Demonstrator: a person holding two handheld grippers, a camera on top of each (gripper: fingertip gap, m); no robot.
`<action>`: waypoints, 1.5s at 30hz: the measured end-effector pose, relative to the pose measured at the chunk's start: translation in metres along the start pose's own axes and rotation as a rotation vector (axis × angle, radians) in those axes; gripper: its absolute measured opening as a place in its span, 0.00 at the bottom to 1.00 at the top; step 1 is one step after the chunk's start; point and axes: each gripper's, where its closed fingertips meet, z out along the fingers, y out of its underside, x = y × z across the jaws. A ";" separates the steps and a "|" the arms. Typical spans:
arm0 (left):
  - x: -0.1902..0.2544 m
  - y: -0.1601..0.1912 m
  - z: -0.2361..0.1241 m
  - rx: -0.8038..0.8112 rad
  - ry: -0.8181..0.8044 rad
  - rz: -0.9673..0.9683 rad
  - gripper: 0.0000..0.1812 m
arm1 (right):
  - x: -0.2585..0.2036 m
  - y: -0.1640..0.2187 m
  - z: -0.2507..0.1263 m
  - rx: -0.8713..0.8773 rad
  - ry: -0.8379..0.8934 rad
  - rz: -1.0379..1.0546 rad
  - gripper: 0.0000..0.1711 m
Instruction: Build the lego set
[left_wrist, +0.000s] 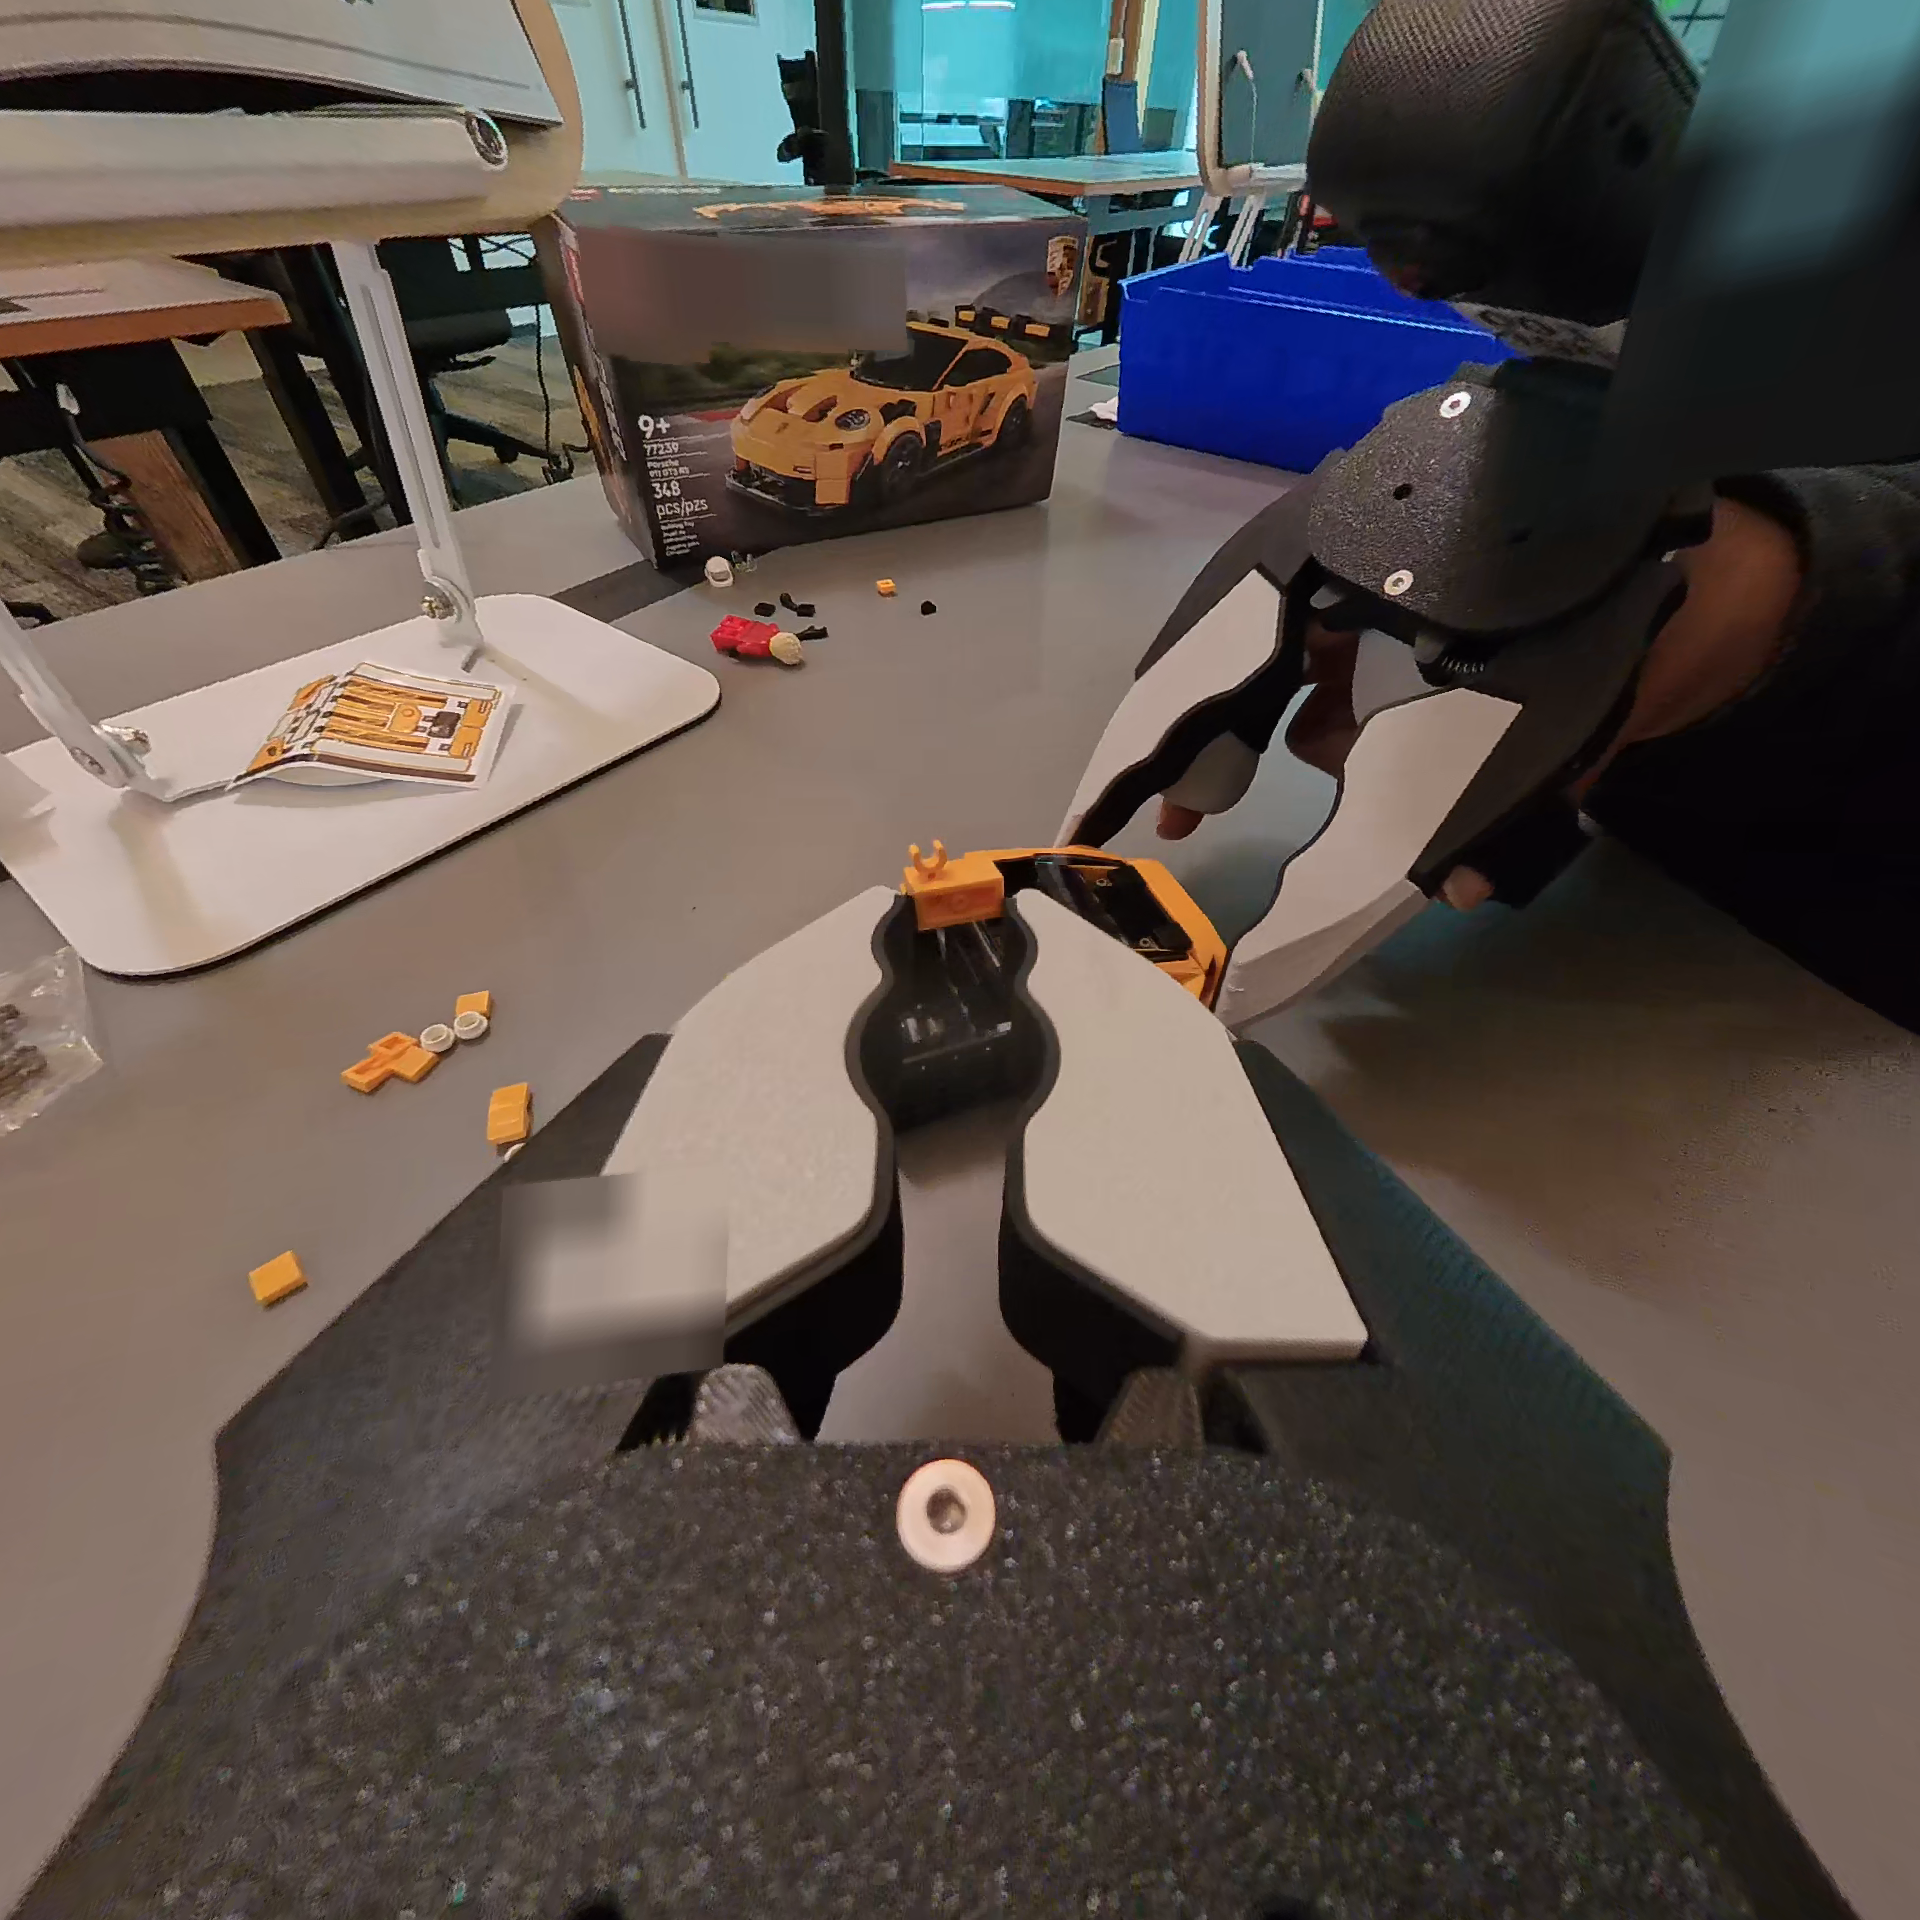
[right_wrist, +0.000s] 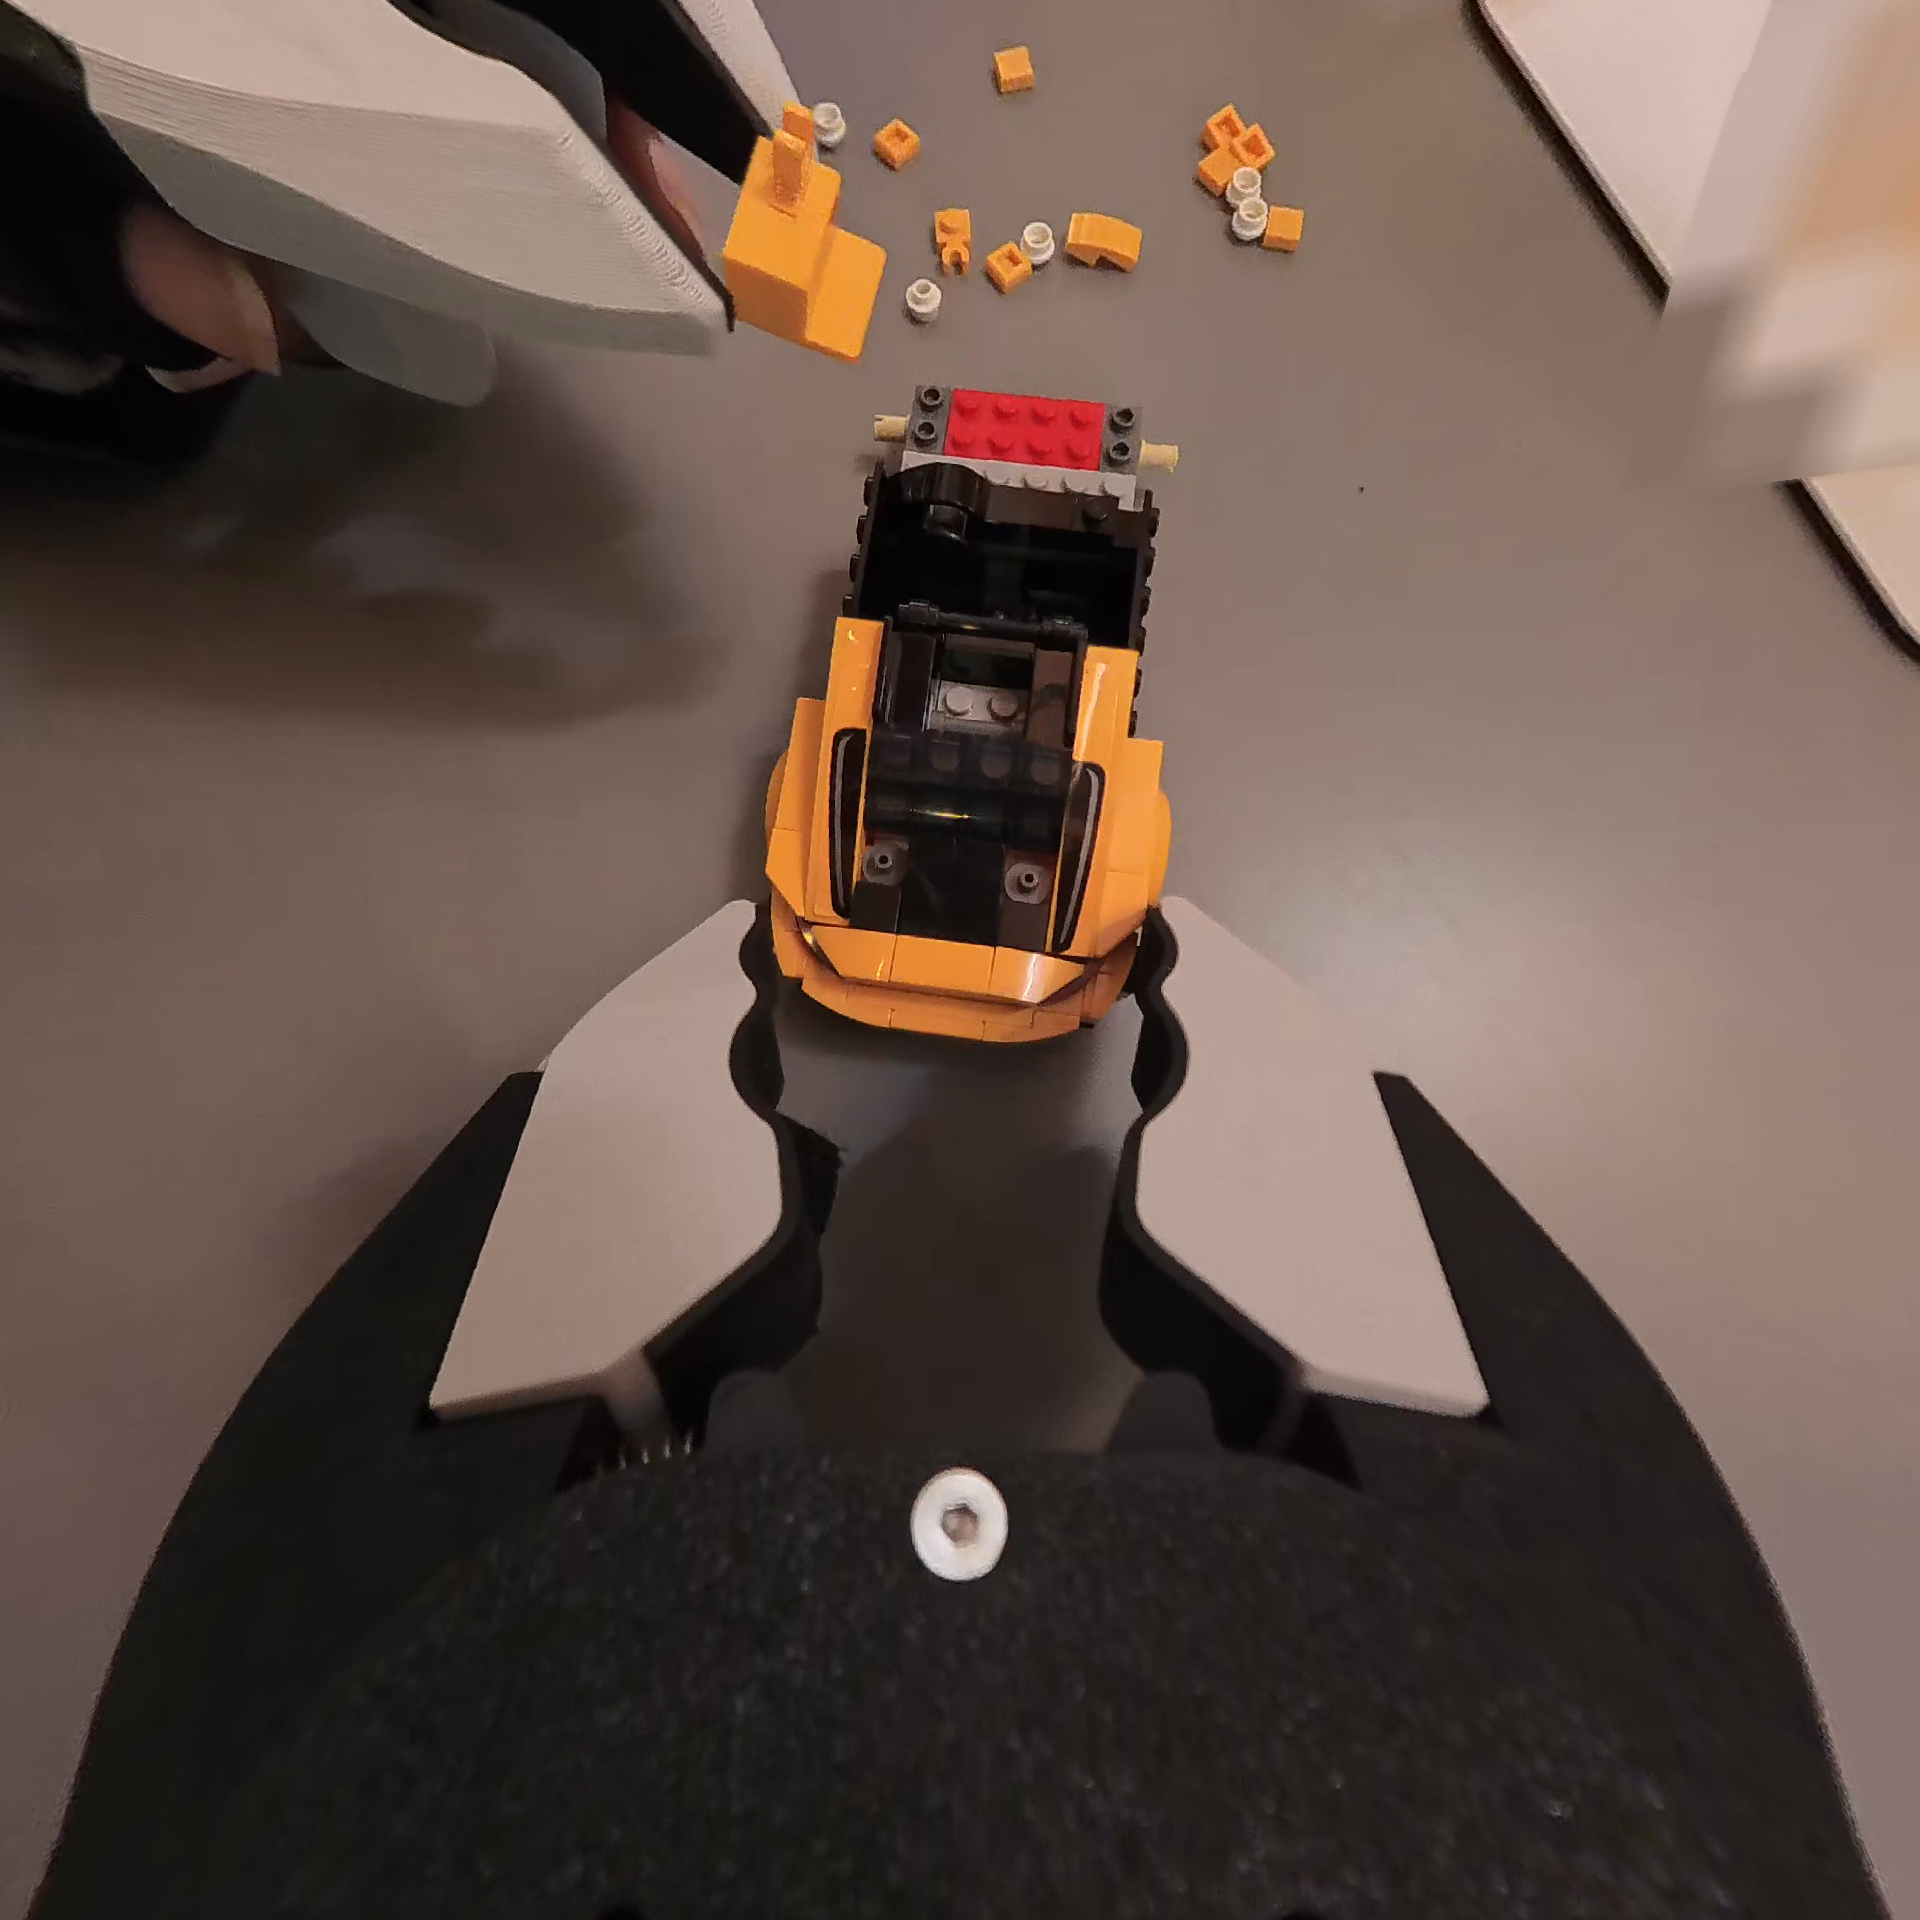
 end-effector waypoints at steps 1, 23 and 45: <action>0.000 0.000 0.000 -0.001 -0.001 0.000 0.08 | -0.001 0.000 0.000 -0.007 0.005 0.000 0.39; -0.004 0.005 0.002 -0.017 -0.014 -0.010 0.08 | -0.021 -0.002 -0.014 0.016 -0.106 0.002 0.39; 0.014 0.017 0.023 -0.141 0.076 -0.091 0.08 | -0.003 -0.027 -0.026 0.244 -0.113 0.084 0.24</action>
